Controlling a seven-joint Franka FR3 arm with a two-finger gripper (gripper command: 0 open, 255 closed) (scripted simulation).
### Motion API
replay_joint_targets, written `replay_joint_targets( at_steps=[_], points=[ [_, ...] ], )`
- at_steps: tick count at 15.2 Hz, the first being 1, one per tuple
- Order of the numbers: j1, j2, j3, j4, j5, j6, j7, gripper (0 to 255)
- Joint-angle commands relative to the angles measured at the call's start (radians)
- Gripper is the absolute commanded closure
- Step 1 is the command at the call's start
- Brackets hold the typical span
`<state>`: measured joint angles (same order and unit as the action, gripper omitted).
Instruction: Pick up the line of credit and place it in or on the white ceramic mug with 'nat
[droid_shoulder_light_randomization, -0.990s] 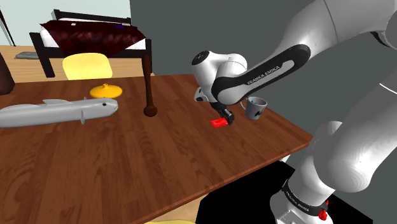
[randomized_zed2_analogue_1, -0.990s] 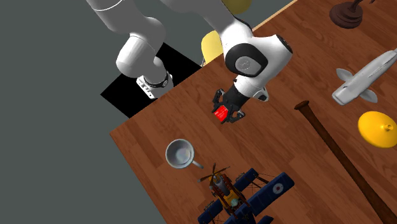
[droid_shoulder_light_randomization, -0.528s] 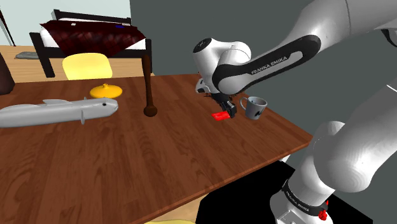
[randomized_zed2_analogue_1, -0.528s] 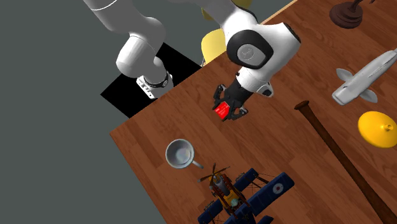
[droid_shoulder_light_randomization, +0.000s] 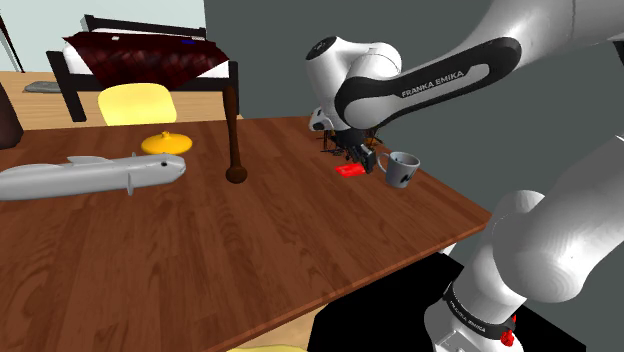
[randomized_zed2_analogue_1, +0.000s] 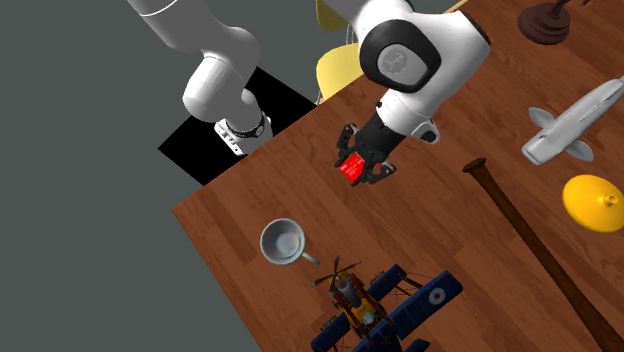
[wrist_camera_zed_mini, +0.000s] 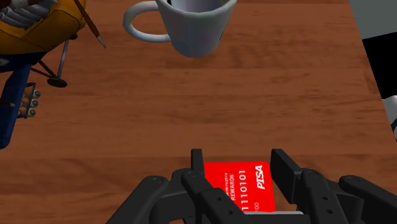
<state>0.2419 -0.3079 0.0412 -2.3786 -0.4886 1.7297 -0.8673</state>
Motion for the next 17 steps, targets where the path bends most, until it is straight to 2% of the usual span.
replay_joint_targets(
  at_steps=[1, 10, 17],
  points=[
    [0.000, -0.009, 0.001, 0.017, 0.003, -0.023, -0.012, 255],
    [0.002, -0.039, 0.006, 0.100, 0.012, -0.126, -0.060, 255],
    [-0.078, -0.116, -0.115, 0.027, -0.088, -0.048, -0.204, 255]
  ],
)
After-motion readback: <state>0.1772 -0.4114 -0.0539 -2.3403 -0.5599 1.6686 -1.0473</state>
